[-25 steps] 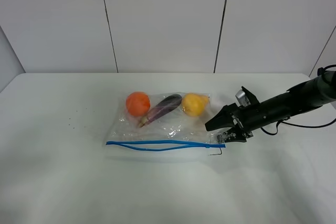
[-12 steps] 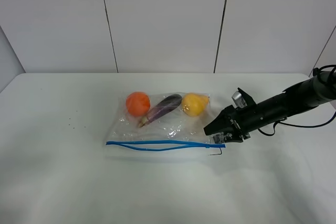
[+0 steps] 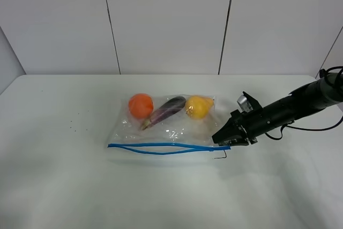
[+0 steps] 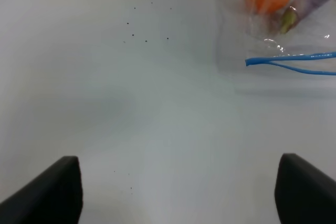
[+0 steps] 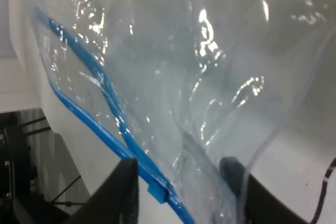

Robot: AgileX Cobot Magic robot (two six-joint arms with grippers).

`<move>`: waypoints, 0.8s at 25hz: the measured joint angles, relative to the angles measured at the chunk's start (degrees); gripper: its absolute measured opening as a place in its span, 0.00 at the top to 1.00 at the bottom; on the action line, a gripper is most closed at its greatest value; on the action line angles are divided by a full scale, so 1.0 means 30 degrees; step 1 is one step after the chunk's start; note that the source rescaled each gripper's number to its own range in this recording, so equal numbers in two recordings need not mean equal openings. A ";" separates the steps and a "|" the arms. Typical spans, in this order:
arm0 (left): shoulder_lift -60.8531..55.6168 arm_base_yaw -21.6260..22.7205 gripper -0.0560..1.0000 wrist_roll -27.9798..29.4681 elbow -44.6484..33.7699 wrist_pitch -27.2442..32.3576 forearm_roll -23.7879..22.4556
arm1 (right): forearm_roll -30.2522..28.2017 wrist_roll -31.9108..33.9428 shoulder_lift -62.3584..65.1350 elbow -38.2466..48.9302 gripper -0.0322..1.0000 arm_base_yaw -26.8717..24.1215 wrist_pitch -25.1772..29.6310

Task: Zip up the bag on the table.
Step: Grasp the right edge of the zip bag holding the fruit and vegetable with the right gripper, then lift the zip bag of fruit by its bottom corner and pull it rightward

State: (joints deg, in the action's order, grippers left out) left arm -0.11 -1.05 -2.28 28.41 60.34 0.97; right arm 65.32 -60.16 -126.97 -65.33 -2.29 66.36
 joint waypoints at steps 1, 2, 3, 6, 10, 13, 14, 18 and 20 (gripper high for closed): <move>0.0000 0.0000 0.00 0.0000 0.0000 0.0000 0.0000 | -0.0046 0.0016 0.0000 0.0000 0.61 0.0000 0.0000; 0.0000 0.0000 0.00 0.0000 0.0000 0.0000 0.0000 | -0.0046 0.0016 0.0000 0.0000 0.66 0.0000 0.0000; 0.0000 0.0000 0.00 0.0000 0.0000 0.0000 0.0000 | -0.0046 0.0033 0.0000 0.0000 0.71 0.0000 0.0000; 0.0000 0.0000 0.00 0.0000 0.0000 0.0000 0.0000 | -0.0046 0.0078 0.0000 0.0000 0.94 0.0000 0.0000; 0.0000 0.0000 0.00 0.0000 0.0000 0.0000 0.0000 | -0.0046 0.0076 0.0000 0.0000 0.97 0.0000 0.0000; 0.0000 0.0000 0.00 0.0000 0.0000 0.0000 0.0000 | -0.0046 0.0129 0.0000 0.0000 0.97 0.0000 0.0015; 0.0000 0.0000 0.00 0.0000 0.0000 0.0000 0.0000 | -0.0046 0.0145 0.0000 0.0000 0.97 0.0000 0.0097; 0.0000 0.0000 0.00 0.0000 0.0000 0.0000 0.0000 | 0.0326 0.0145 0.0000 -0.0019 0.97 0.0000 0.0620; 0.0000 0.0000 0.00 0.0000 0.0000 0.0000 0.0000 | 0.0524 0.0145 0.0000 -0.0019 0.97 0.0000 0.0805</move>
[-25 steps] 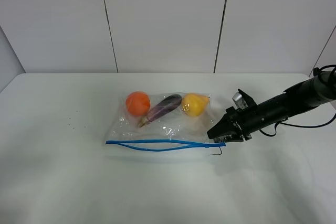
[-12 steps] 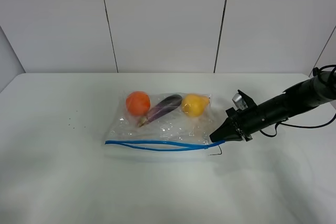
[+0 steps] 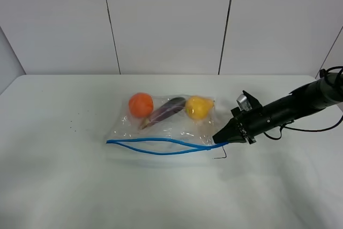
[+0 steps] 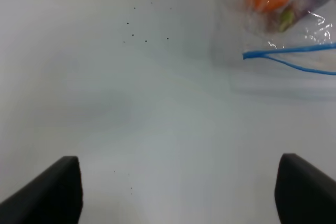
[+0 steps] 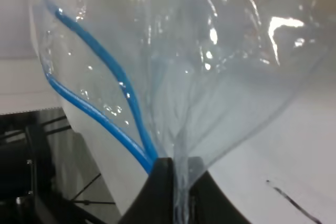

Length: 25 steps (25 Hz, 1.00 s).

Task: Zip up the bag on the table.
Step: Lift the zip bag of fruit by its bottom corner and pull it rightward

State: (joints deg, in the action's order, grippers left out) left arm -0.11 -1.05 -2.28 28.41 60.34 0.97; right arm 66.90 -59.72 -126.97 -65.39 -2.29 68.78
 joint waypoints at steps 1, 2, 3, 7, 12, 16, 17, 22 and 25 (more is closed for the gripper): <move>0.0000 0.0000 0.00 0.0000 0.0000 0.0000 0.0000 | 0.0041 0.0000 0.0000 0.0000 0.97 0.0000 0.0016; 0.0000 0.0000 0.00 0.0000 0.0000 0.0000 0.0000 | 0.0041 0.0000 0.0000 0.0000 0.97 0.0000 0.0016; 0.0000 0.0000 0.00 0.0000 0.0000 0.0000 0.0000 | 0.0046 0.0000 0.0000 0.0000 0.97 0.0000 0.0016; 0.0000 0.0000 0.00 0.0000 0.0000 0.0000 0.0000 | 0.0101 0.0327 0.0000 0.0000 0.97 0.0000 0.0016; 0.0000 0.0000 0.00 0.0000 0.0000 0.0000 0.0000 | 0.1256 0.0491 0.0120 0.0000 0.97 0.0000 0.0086; 0.0000 0.0000 0.00 0.0000 0.0000 0.0000 0.0000 | 0.1876 0.0851 0.0982 -0.0059 0.97 0.0000 0.0084; 0.0000 0.0000 0.00 0.0000 0.0000 0.0000 0.0000 | 0.1900 0.1073 0.1175 -0.0080 0.97 0.0000 0.0084; 0.0000 0.0000 0.00 0.0000 0.0000 0.0000 0.0000 | 0.2030 0.1951 0.1994 -0.0080 0.97 0.0000 0.0084; 0.0000 0.0000 0.00 0.0000 0.0000 0.0000 0.0000 | 0.2344 0.2622 0.2388 -0.0098 0.97 0.0000 0.0064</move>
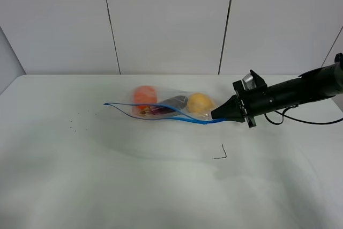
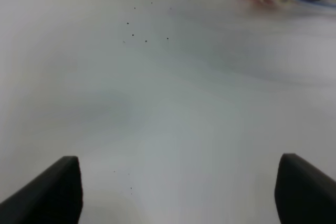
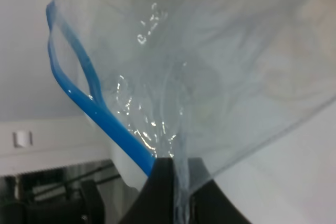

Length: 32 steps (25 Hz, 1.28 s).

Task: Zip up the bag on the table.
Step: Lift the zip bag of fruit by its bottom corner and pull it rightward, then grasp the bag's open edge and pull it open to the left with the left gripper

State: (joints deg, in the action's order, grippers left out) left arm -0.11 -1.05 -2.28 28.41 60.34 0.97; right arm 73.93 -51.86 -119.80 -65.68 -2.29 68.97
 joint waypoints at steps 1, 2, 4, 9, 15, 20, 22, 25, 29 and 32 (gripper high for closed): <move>0.0000 0.0000 0.00 0.0000 0.0000 0.0000 0.0000 | 0.0061 0.0283 0.0117 0.0000 0.97 0.0000 -0.0014; 0.0000 0.0000 0.00 0.0000 0.0000 0.0000 0.0000 | 0.0099 0.0526 0.0136 0.0000 0.97 0.0000 -0.0014; 0.0000 0.0000 0.00 0.0000 0.0000 0.0000 0.0000 | 0.0115 0.1009 0.0140 0.0000 0.97 0.0000 -0.0014; 0.0000 0.0000 0.00 0.0000 0.0000 0.0000 0.0000 | 0.0857 0.1582 0.0140 0.0000 0.97 0.0000 -0.0014; 0.0000 0.0000 0.00 0.0000 0.0000 0.0000 0.0000 | 0.2138 0.1582 0.0304 0.0000 0.97 0.0826 -0.0020; 0.0000 0.0000 0.00 0.0000 0.0000 0.0000 0.0000 | 0.3804 0.1582 0.0304 0.0000 0.97 0.1261 -0.0020; 0.0000 0.0000 0.00 0.0000 0.0000 0.0000 0.0000 | 0.3890 0.1582 0.0304 0.0000 0.97 0.1220 -0.0020; 0.0000 0.0000 0.00 0.0000 0.0000 0.0000 0.0000 | 0.3851 0.1582 0.0304 0.0000 0.97 0.1203 -0.0020; 0.0000 0.0000 0.00 0.0000 0.0000 0.0000 0.0000 | 0.3889 0.1595 0.0304 0.0000 0.97 0.1203 -0.0020; 0.0000 0.0000 0.00 0.0000 0.0000 0.0000 0.0000 | 0.3888 0.1595 0.0304 0.0000 0.97 0.1203 -0.0020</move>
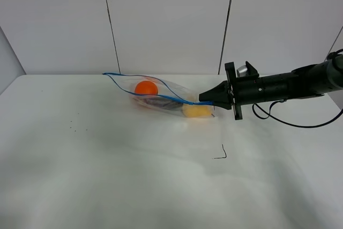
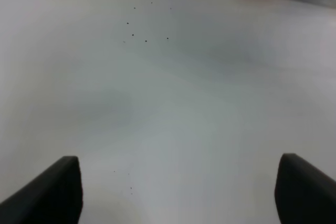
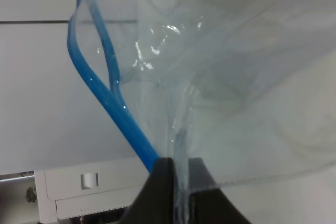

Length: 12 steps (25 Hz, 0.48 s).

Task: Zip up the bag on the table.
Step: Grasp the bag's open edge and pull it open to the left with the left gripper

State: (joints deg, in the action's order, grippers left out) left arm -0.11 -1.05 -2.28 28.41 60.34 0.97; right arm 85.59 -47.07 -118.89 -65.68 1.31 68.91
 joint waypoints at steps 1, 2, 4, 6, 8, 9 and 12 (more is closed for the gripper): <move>0.0000 0.0000 0.00 0.0000 0.0000 0.0000 0.0000 | 0.0000 0.0000 0.0000 0.0000 0.97 0.0000 0.0000; 0.0000 0.0000 0.00 0.0000 0.0000 0.0000 0.0000 | 0.0000 0.0000 0.0000 0.0000 0.97 0.0000 0.0000; 0.0000 0.0000 0.00 0.0000 0.0000 0.0000 0.0000 | 0.0000 0.0000 0.0000 0.0000 0.97 0.0000 0.0000; 0.0000 0.0000 0.00 0.0000 0.0000 0.0000 0.0000 | 0.0000 0.0000 0.0000 0.0000 0.97 0.0000 0.0000; 0.0000 0.0000 0.00 0.0000 0.0000 0.0000 0.0000 | 0.0000 0.0000 0.0000 0.0000 0.97 0.0000 0.0000; 0.0000 0.0000 0.00 0.0000 0.0021 -0.0038 0.0000 | 0.0000 0.0000 0.0000 0.0000 0.97 0.0000 0.0000; 0.0455 0.0000 0.00 0.0000 0.0855 -0.0043 0.0000 | 0.0000 0.0058 0.0000 0.0000 0.97 0.0000 0.0000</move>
State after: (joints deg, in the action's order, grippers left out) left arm 1.25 -1.05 -2.28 30.97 60.21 0.97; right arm 85.59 -46.90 -118.89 -65.68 1.31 68.91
